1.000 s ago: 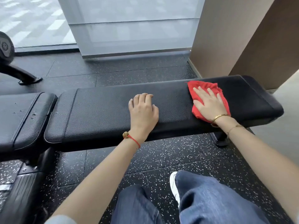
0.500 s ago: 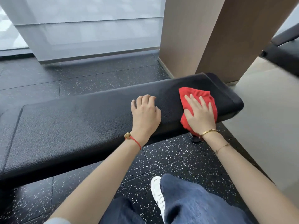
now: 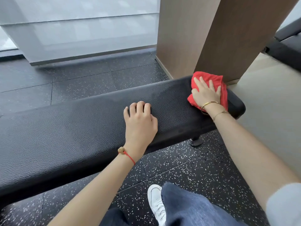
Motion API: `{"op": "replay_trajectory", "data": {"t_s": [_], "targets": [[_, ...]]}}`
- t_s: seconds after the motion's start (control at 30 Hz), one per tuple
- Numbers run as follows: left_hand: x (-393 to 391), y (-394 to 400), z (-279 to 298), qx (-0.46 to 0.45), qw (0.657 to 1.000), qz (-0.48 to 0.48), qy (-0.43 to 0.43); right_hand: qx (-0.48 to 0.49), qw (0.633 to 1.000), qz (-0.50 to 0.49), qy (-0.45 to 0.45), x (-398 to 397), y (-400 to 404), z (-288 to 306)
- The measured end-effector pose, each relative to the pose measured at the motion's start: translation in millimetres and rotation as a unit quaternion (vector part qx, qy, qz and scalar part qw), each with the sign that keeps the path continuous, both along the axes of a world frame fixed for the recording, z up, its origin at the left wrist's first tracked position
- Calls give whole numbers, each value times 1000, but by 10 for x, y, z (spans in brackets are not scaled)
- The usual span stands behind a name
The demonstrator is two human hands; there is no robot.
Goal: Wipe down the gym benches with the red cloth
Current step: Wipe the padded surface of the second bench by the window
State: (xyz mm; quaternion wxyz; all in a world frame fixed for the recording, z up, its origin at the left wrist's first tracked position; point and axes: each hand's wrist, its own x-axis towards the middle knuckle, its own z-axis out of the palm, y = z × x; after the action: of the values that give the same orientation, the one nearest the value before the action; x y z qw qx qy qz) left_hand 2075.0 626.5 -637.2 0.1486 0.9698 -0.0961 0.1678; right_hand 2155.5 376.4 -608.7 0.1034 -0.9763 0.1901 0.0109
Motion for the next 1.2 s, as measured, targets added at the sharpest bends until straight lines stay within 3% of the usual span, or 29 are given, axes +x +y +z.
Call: {"op": "replay_trajectory", "data": {"t_s": [0.2,0.53,0.73,1.0,1.1,1.2], "targets": [[1,31,-21,-12,1000,-5,-12,-12,987,159,-28,-343,63,-136],[3,12,0,-6,1000,0,-2,11,1000,-4,3,540,-159,-19],[-10,16,19,-9,1000,0,-1,2,997,76,-3,438,172,-11],[-66,98,58,-54,998,-22,-3,8,966,252,-54,-504,631,-134],[-153,236,86,-76,996,-32,-20,17,969,243,-40,-518,506,-102],[-283,551,90,-58,997,-27,-38,19,985,169,-26,-258,543,-57]]}}
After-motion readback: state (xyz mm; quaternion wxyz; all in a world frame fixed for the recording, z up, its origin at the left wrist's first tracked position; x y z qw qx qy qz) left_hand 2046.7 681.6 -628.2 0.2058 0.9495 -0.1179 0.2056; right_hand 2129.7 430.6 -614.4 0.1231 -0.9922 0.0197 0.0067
